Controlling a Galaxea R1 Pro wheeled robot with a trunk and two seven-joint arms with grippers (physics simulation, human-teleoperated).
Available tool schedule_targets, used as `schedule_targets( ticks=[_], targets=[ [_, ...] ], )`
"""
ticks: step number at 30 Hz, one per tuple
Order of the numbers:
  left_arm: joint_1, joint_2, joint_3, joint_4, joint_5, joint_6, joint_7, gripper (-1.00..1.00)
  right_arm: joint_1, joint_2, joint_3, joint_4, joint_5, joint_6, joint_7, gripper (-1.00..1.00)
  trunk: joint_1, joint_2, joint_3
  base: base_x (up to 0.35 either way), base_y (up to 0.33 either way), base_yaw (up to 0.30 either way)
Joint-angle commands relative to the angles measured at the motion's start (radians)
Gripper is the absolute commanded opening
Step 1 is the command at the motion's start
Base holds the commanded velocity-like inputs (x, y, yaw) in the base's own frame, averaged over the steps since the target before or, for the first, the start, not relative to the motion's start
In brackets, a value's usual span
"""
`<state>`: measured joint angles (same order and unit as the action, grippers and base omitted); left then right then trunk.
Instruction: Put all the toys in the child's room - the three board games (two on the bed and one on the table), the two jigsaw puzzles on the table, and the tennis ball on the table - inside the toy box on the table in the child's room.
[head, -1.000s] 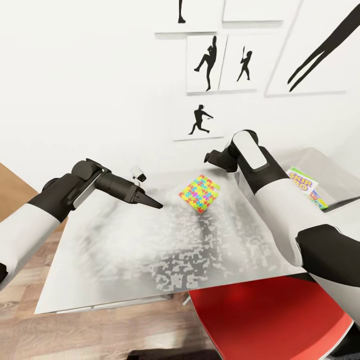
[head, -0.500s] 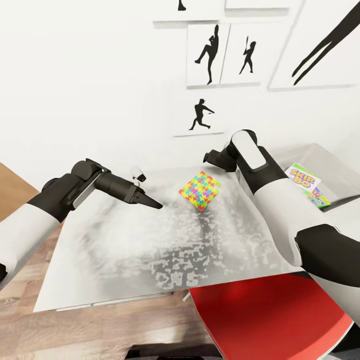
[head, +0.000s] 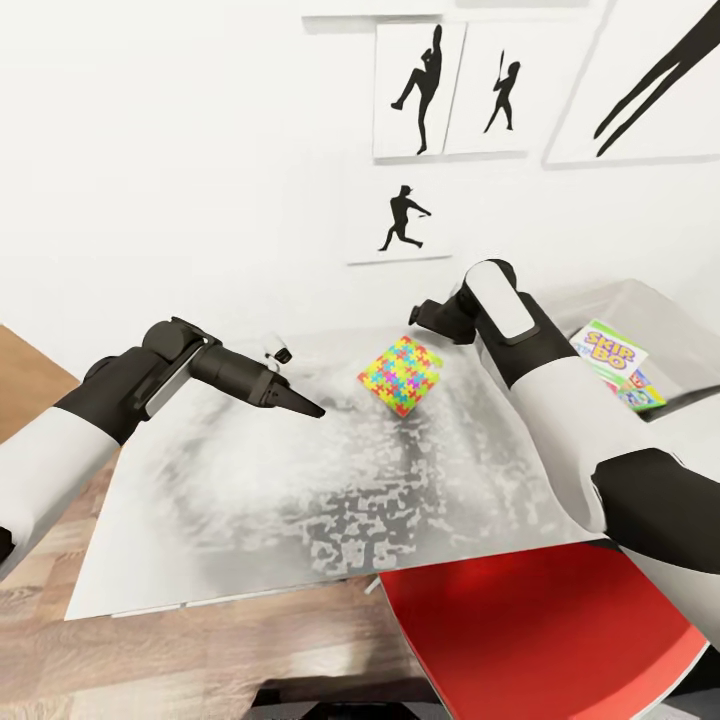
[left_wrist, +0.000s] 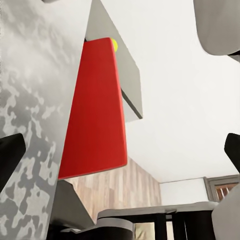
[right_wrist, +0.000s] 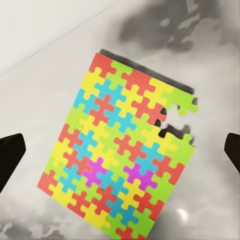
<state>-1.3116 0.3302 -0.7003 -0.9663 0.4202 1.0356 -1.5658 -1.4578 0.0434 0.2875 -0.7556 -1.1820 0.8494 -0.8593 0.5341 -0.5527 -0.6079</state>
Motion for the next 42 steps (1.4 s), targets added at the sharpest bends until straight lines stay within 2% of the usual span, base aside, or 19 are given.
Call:
schedule_targets(
  ticks=[1, 7, 10, 15, 18, 42],
  targets=[
    [-0.002, 0.001, -0.003, 0.000, 0.001, 0.011, -0.005, 1.00, -0.001, -0.001, 0.002, -0.001, -0.010, 0.000, -0.010, 1.00, 0.000, -0.001, -0.003, 0.000, 0.000, 0.000],
    [-0.006, 0.002, -0.001, -0.037, 0.003, 0.012, -0.005, 1.00, -0.001, -0.003, 0.004, -0.001, -0.010, 0.000, -0.010, 1.00, 0.000, -0.001, -0.013, 0.000, 0.000, 0.000],
    [-0.008, 0.012, 0.009, -0.123, 0.003, 0.012, -0.005, 1.00, -0.001, -0.004, 0.004, -0.001, -0.010, 0.000, -0.010, 1.00, 0.000, -0.001, -0.018, 0.000, 0.000, 0.000],
    [-0.009, 0.021, 0.074, -0.307, 0.002, 0.012, -0.005, 1.00, 0.000, -0.004, 0.004, -0.001, -0.010, 0.000, -0.009, 1.00, 0.000, -0.001, -0.026, 0.000, 0.000, 0.000],
    [-0.009, 0.022, 0.083, -0.352, -0.003, 0.012, -0.005, 1.00, 0.000, -0.003, 0.003, -0.001, -0.010, -0.001, -0.009, 1.00, 0.000, -0.001, -0.031, 0.000, 0.000, 0.000],
    [-0.009, 0.029, 0.091, -0.376, -0.006, 0.012, -0.005, 1.00, -0.005, -0.004, -0.003, -0.014, -0.011, 0.003, -0.009, 1.00, 0.000, -0.001, -0.070, 0.000, 0.000, 0.000]
  ],
)
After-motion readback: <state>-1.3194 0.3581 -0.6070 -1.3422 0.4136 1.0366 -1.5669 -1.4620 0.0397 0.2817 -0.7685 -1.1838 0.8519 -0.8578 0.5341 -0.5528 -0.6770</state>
